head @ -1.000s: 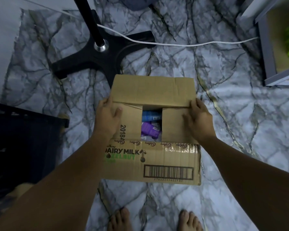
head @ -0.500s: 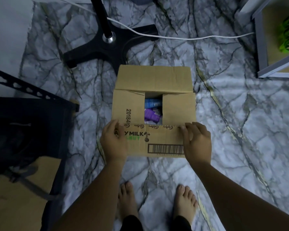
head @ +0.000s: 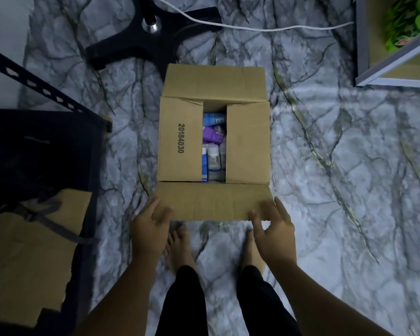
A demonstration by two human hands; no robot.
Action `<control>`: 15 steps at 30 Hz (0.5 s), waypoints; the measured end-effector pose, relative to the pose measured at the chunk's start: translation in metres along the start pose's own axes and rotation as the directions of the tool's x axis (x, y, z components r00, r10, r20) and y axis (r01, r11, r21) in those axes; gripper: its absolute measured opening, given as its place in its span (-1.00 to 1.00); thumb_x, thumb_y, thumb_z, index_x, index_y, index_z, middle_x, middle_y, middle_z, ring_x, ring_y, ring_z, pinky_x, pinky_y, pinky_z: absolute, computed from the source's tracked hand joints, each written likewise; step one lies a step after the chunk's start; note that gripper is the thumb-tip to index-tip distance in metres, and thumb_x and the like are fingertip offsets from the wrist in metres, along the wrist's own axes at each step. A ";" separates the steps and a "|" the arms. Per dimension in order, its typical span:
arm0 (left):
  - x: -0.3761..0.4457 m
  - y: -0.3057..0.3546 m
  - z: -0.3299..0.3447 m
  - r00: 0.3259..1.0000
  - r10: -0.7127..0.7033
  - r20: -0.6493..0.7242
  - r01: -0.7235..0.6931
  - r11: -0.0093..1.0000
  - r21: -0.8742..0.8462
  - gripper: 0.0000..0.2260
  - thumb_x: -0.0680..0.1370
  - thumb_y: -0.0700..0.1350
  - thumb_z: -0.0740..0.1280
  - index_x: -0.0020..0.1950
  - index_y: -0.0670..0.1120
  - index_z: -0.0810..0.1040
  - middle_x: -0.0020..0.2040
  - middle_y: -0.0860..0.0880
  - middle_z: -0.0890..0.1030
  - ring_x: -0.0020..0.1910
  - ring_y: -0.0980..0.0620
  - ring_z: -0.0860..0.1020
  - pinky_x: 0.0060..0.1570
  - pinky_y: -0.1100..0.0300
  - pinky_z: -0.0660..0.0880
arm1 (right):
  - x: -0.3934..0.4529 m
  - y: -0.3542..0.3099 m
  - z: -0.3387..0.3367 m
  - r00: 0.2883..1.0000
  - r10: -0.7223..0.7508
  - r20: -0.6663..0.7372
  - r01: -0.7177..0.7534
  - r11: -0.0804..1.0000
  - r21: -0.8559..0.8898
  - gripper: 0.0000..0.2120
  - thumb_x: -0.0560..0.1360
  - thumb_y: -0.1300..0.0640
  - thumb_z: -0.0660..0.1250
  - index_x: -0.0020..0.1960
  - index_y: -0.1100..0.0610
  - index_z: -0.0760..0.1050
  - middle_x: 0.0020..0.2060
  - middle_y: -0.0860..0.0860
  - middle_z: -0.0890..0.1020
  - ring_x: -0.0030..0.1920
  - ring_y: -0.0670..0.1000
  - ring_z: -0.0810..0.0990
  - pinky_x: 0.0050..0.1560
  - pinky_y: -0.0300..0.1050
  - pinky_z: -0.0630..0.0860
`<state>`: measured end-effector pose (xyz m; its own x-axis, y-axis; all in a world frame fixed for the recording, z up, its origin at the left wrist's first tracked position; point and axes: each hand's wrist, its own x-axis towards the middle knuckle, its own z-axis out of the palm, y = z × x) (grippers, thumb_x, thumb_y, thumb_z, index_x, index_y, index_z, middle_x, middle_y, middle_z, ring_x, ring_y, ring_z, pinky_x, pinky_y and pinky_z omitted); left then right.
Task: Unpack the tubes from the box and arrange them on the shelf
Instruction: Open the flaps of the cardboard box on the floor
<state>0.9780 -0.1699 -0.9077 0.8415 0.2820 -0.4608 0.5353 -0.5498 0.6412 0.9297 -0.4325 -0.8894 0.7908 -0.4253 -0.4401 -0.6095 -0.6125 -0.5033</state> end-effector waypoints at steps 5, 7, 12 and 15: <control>0.000 -0.046 0.028 0.999 0.031 0.034 -0.033 0.998 0.059 -0.48 0.50 0.01 0.45 0.42 -0.12 0.48 0.51 -0.06 0.35 0.47 -0.02 0.35 0.42 -0.05 0.37 | -0.004 0.031 0.031 0.997 0.045 0.067 -0.047 0.999 0.023 -0.48 0.53 0.01 0.39 0.44 0.10 0.41 0.51 0.19 0.25 0.49 0.18 0.28 0.34 -0.23 0.22; 0.002 -0.056 0.038 0.999 0.035 0.026 -0.036 0.998 0.043 -0.45 0.49 0.08 0.42 0.44 -0.07 0.46 0.53 -0.05 0.31 0.49 0.01 0.32 0.42 -0.07 0.38 | 0.000 0.041 0.042 0.995 0.063 0.081 -0.068 0.995 0.066 -0.44 0.52 0.02 0.40 0.48 0.02 0.36 0.52 0.18 0.23 0.50 0.15 0.28 0.40 -0.18 0.26; 0.011 -0.053 0.051 0.995 0.100 -0.006 -0.100 0.993 0.059 -0.47 0.53 0.02 0.42 0.48 -0.01 0.41 0.56 -0.08 0.26 0.53 -0.02 0.24 0.46 0.00 0.31 | 0.016 0.053 0.052 0.996 0.004 0.085 -0.008 0.999 0.044 -0.38 0.53 0.01 0.39 0.53 -0.08 0.24 0.52 0.16 0.23 0.45 0.17 0.33 0.35 -0.03 0.40; 0.036 -0.028 0.056 0.974 0.224 -0.034 -0.217 0.966 0.142 -0.47 0.55 0.08 0.39 0.49 0.00 0.38 0.60 -0.08 0.15 0.58 -0.06 0.13 0.49 -0.05 0.21 | 0.043 0.037 0.050 0.995 -0.099 -0.024 0.093 0.978 -0.189 -0.40 0.54 -0.14 0.32 0.52 -0.11 0.22 0.52 0.19 0.20 0.49 0.24 0.19 0.46 0.21 0.22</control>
<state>0.9897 -0.1885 -0.9769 0.9419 0.1782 -0.2848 0.3243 -0.7035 0.6324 0.9385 -0.4400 -0.9641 0.8483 -0.3784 -0.3705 -0.5122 -0.7641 -0.3922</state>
